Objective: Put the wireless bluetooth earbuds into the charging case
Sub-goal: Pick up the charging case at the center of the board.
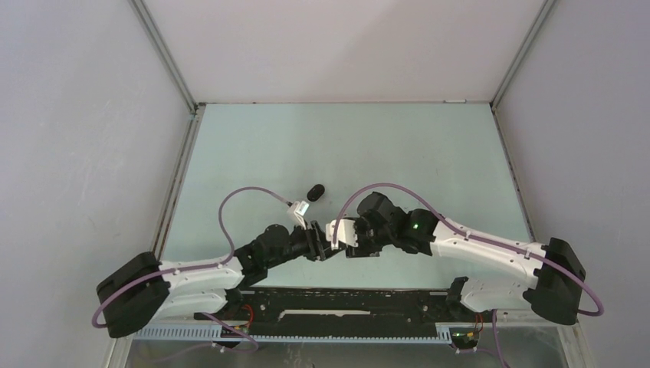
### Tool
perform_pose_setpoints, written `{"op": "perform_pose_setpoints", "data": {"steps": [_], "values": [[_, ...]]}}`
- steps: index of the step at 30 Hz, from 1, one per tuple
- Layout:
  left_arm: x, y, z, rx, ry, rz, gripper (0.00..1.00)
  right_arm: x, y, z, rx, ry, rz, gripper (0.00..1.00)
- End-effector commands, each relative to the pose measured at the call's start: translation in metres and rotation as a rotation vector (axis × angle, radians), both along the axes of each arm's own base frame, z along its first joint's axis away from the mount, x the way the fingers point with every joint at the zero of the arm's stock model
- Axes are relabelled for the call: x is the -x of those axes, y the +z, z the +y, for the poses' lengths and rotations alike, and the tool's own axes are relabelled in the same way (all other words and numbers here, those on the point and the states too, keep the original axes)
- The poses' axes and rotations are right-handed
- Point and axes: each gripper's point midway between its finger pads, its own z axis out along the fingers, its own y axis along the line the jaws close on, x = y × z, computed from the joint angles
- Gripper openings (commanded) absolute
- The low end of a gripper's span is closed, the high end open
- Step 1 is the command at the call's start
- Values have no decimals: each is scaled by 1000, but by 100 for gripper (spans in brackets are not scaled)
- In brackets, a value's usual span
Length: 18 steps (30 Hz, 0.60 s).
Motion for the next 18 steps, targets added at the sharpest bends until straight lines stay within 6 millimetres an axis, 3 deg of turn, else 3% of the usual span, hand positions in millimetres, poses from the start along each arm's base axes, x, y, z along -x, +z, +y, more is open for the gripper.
{"op": "perform_pose_setpoints", "data": {"steps": [1, 10, 18], "values": [[3, 46, -26, 221, -69, -4, 55, -3, 29, 19, -125, 29, -51, 29], [10, 52, -30, 302, -108, 12, 51, -2, 31, 17, -134, 31, -45, 29], [13, 45, -38, 286, -140, 57, 43, -3, 31, 18, -137, 29, -48, 28]]}}
